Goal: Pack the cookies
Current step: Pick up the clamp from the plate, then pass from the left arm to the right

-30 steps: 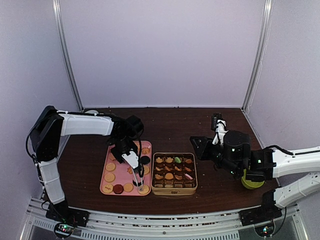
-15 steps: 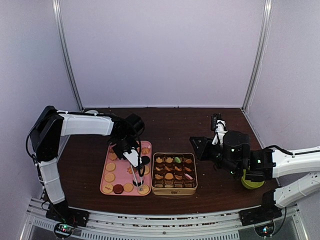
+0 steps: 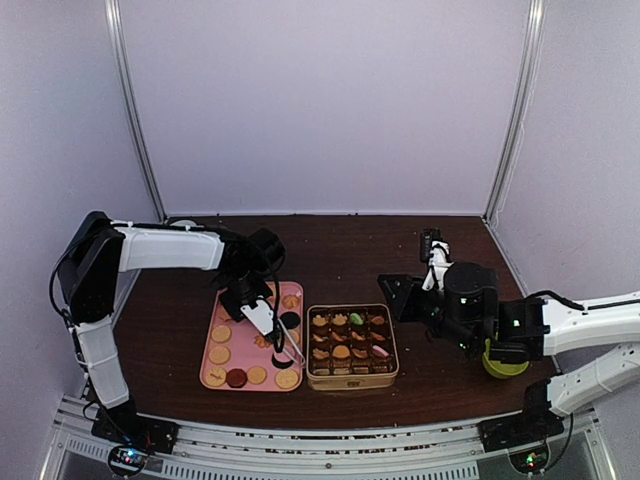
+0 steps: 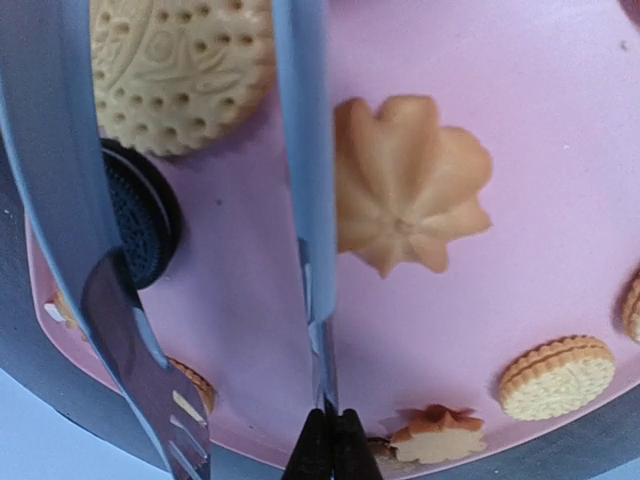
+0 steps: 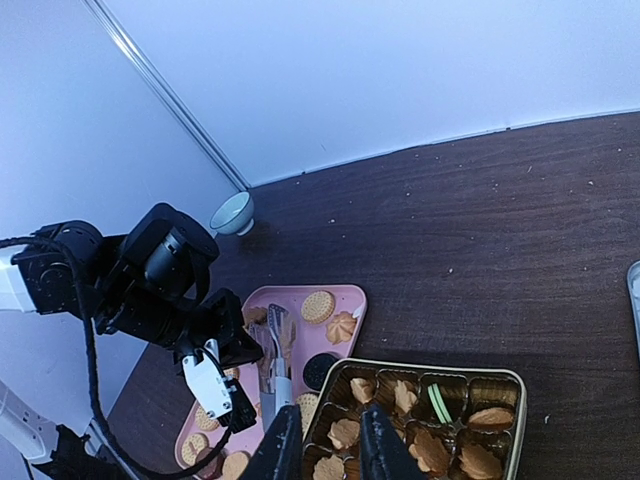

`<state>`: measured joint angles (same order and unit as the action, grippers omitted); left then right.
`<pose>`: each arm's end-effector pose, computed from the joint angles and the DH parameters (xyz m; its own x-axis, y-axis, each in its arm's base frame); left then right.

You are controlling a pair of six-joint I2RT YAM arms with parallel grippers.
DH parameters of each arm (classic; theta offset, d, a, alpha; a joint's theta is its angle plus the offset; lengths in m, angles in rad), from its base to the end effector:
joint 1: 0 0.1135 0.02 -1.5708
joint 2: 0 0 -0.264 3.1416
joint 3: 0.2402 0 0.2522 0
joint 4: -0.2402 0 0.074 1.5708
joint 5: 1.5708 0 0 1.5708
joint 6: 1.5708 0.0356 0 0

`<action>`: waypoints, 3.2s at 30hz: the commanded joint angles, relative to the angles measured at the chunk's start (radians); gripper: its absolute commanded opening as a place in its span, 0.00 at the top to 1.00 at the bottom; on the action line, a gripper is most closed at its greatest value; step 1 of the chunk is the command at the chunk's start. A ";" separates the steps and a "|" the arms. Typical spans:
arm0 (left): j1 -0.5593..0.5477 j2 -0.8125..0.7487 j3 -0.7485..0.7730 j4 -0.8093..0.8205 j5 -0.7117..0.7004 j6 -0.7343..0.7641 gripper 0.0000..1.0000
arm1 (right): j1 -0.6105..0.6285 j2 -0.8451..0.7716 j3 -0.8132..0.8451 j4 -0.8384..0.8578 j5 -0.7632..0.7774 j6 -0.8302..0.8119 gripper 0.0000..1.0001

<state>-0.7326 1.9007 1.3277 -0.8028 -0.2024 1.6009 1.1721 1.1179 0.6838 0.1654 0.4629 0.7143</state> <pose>0.2761 -0.2388 0.1741 0.6479 0.7342 0.2029 0.7102 -0.6785 0.1877 0.1133 0.2279 0.2742 -0.5086 0.3026 -0.8061 -0.4292 0.7225 0.5420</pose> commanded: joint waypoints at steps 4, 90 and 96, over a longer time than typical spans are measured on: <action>0.006 -0.120 0.046 -0.234 0.100 -0.128 1.00 | 0.004 0.037 0.061 -0.004 -0.028 -0.002 0.78; 0.042 -0.270 0.276 -0.852 1.167 -0.718 1.00 | -0.209 0.394 0.413 0.306 -1.093 -0.110 0.23; 0.033 -0.271 0.272 -0.852 1.133 -0.709 1.00 | -0.185 0.440 0.459 0.273 -1.150 -0.112 0.24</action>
<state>-0.6830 1.6524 1.6024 -1.6470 0.9466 0.8627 0.9741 1.5421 1.1118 0.4046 -0.6758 0.5846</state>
